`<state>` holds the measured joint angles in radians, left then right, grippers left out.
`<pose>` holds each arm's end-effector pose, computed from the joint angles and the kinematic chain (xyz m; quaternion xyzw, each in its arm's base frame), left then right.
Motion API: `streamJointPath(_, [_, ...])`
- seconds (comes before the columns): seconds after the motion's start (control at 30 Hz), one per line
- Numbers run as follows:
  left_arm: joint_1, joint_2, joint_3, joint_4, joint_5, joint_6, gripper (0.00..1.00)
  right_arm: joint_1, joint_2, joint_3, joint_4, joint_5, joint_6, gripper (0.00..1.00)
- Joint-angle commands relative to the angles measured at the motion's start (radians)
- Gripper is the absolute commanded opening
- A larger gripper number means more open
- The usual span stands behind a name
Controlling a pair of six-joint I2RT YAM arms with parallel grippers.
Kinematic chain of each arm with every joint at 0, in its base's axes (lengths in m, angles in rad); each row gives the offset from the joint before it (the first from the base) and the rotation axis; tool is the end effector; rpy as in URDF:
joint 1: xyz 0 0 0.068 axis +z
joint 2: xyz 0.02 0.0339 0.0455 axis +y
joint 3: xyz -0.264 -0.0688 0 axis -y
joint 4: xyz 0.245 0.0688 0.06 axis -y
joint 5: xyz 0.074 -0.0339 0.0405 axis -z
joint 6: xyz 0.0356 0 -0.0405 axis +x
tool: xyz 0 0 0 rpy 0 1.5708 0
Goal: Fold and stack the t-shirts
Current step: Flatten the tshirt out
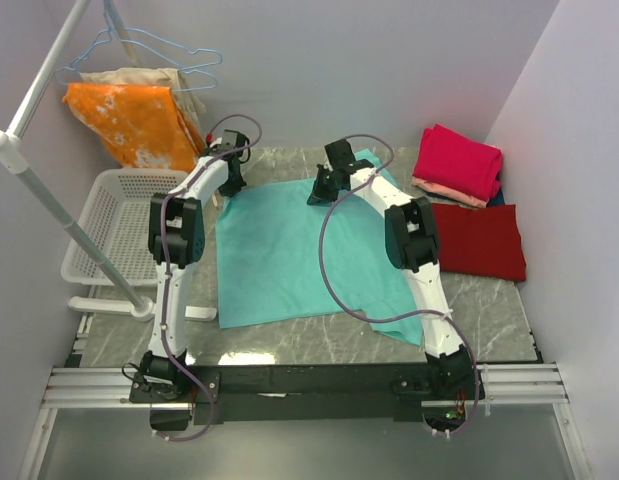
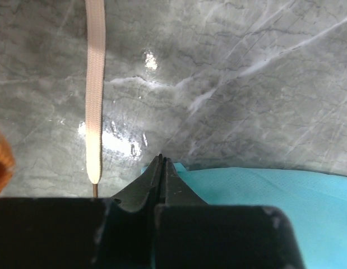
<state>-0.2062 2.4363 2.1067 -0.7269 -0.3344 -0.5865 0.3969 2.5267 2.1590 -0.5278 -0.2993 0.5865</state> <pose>0.5165 -0.0961 0.1684 -0.2218 0.9284 0.0517 0.2935 0.5063 0.2236 0.1494 0.0391 0.9335 0.2787 0.2223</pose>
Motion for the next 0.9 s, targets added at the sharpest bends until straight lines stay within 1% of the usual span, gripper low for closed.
streamJointPath(0.0, [0.005,0.012,0.026,-0.039,-0.046,0.007,0.01,-0.001,-0.006,0.015,-0.012,0.02,0.004,0.0])
streamJointPath(0.23, [0.021,-0.037,0.042,-0.043,-0.126,-0.026,0.01,-0.013,0.043,0.062,-0.112,0.035,0.036,0.0])
streamJointPath(0.47, [0.045,-0.114,0.042,-0.025,-0.178,-0.032,0.01,-0.03,0.037,0.048,-0.136,0.048,0.081,0.0])
streamJointPath(0.87, [0.056,-0.16,0.013,-0.022,-0.232,-0.027,0.01,-0.036,0.032,0.042,-0.141,0.055,0.088,0.0])
